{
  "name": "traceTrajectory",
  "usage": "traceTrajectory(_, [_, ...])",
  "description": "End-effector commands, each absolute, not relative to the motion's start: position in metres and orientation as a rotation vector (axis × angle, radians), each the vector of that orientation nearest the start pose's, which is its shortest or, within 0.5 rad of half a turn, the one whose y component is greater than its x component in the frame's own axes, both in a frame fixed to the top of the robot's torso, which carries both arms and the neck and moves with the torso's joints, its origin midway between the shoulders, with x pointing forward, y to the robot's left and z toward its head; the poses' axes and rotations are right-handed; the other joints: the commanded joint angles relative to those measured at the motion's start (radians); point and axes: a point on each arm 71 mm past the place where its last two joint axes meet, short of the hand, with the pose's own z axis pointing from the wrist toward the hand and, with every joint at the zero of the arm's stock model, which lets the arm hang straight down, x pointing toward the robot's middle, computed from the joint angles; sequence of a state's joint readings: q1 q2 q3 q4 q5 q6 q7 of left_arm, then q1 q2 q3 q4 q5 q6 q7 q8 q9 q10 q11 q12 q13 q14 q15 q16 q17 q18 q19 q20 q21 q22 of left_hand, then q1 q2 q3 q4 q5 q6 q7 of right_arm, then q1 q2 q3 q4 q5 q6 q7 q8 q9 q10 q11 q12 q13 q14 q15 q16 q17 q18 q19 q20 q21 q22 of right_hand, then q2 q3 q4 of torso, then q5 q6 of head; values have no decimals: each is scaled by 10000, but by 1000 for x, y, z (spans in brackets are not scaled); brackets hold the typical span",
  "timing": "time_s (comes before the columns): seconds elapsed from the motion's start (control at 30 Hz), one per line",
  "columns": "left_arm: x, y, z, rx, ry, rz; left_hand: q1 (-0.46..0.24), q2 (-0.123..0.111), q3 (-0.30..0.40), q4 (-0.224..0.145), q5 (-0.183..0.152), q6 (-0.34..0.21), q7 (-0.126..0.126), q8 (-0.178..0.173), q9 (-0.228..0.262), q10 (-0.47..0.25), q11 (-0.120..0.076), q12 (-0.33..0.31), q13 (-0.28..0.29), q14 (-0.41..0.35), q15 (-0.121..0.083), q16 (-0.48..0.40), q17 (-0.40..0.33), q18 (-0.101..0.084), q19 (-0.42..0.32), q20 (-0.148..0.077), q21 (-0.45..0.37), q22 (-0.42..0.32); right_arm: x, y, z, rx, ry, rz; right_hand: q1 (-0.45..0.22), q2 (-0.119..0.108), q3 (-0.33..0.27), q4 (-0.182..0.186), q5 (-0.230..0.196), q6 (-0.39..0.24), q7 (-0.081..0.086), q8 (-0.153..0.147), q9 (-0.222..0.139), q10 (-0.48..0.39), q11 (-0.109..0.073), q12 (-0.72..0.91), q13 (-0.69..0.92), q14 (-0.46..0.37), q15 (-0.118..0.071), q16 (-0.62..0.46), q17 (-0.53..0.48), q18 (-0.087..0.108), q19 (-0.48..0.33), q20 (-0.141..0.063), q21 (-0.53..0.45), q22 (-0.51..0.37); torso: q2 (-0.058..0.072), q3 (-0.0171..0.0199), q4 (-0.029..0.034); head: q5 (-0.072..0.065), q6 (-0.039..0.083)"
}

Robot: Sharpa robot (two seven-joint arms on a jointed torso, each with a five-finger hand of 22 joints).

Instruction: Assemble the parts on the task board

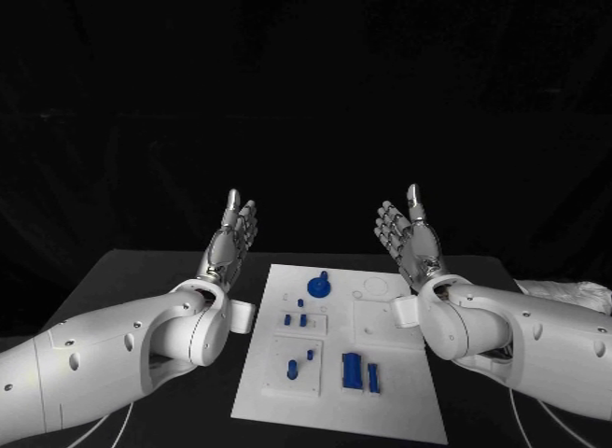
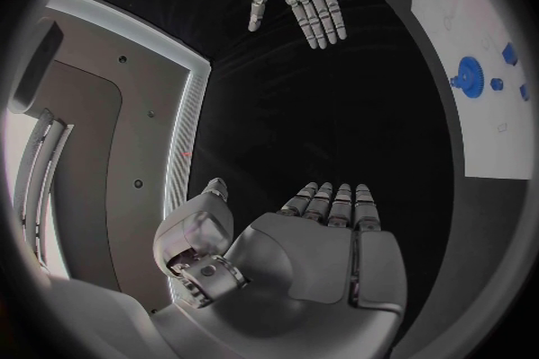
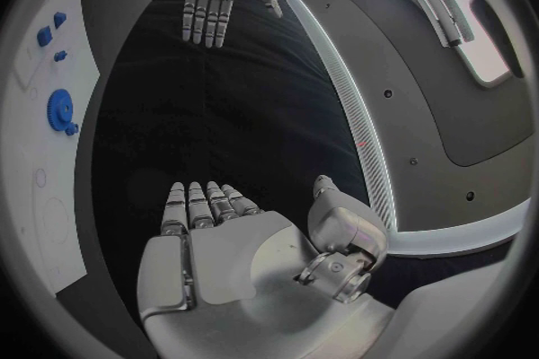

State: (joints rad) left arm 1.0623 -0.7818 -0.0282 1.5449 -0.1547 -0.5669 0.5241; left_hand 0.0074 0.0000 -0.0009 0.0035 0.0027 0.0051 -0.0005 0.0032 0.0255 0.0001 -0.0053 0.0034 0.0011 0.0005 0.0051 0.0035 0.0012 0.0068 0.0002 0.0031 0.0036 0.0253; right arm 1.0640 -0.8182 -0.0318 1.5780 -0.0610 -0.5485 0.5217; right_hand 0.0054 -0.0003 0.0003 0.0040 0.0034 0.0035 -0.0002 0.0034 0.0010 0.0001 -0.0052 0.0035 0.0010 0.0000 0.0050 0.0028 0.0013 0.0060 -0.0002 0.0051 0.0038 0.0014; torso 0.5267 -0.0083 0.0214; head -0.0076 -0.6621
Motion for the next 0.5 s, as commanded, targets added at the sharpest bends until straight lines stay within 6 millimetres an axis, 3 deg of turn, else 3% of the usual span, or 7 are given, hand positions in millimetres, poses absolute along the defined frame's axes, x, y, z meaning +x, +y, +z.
traceTrajectory(0.03, [462, 192, -226, -11717, 12394, -12532, -74, 0, 9, -35, -27, -51, 5, -32, -255, -1, 53, -34, -11, -5, -51, -35, -12, -68, -2, -31, -36, -253, 460, -198, -226, 11871, 12442, 12552, -54, 3, -3, -40, -34, -35, 2, -34, -10, -1, 52, -35, -10, 0, -50, -28, -13, -60, 2, -51, -38, -14, 139, 66, -170, 54, 449])
traceTrajectory(0.2, [462, 192, -224, -12087, 12179, -12290, -74, 0, 9, -35, -27, -51, 5, -32, -255, -1, 53, -34, -11, -5, -51, -35, -12, -68, -2, -31, -36, -253, 462, -193, -224, 12080, 12189, 12300, -54, 3, -3, -40, -34, -35, 2, -34, -10, -1, 52, -35, -10, 0, -50, -28, -13, -60, 2, -51, -38, -14, 175, 83, -214, 76, 620])
traceTrajectory(0.5, [462, 192, -224, -12089, 12178, -12289, -74, 0, 9, -35, -27, -51, 5, -32, -255, -1, 53, -34, -11, -5, -51, -35, -12, -68, -2, -31, -36, -253, 462, -192, -224, 12089, 12178, 12289, -54, 3, -3, -40, -34, -35, 2, -34, -10, -1, 52, -35, -10, 0, -50, -28, -13, -60, 2, -51, -38, -14, 175, 83, -214, 76, 621])
